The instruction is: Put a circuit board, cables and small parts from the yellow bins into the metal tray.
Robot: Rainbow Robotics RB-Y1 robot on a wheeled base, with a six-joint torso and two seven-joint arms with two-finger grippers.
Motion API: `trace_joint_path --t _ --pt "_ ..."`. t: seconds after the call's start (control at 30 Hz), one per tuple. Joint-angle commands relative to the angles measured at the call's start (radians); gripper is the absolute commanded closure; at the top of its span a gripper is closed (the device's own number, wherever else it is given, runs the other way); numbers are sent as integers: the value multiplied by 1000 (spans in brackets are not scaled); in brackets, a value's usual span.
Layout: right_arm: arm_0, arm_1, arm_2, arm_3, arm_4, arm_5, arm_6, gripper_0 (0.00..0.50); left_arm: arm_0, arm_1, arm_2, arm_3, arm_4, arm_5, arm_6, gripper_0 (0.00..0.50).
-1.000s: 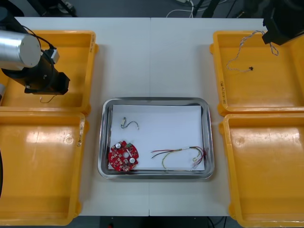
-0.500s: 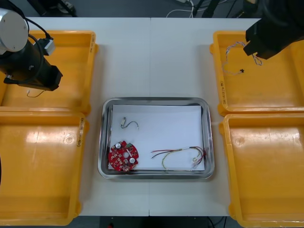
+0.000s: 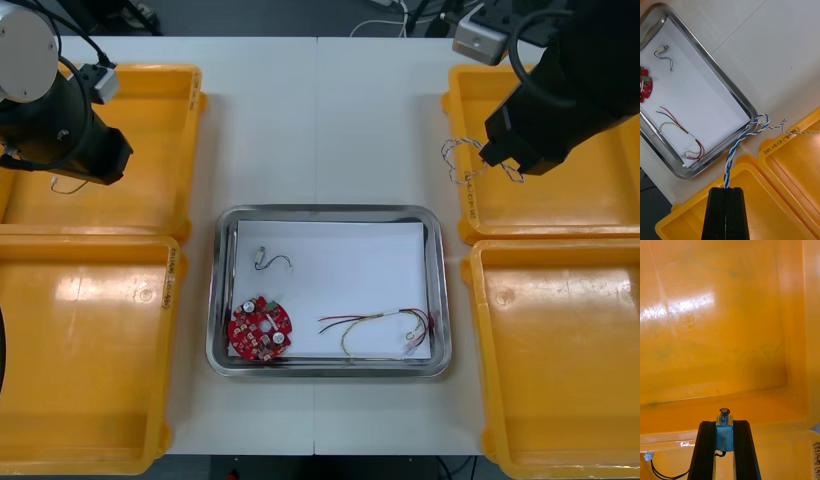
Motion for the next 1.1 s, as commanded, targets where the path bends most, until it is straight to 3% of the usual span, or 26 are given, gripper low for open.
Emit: trace_joint_path --t 0.03,0.4,1.1 --pt "31 -50 55 -96 10 4 51 500 -1 -41 25 -59 -14 10 5 500" --pt "88 -32 109 -174 44 4 54 500 -1 -101 4 -103 -42 10 48 500" --pt "88 229 213 -123 326 4 50 500 1 -124 -31 -142 -40 10 87 500"
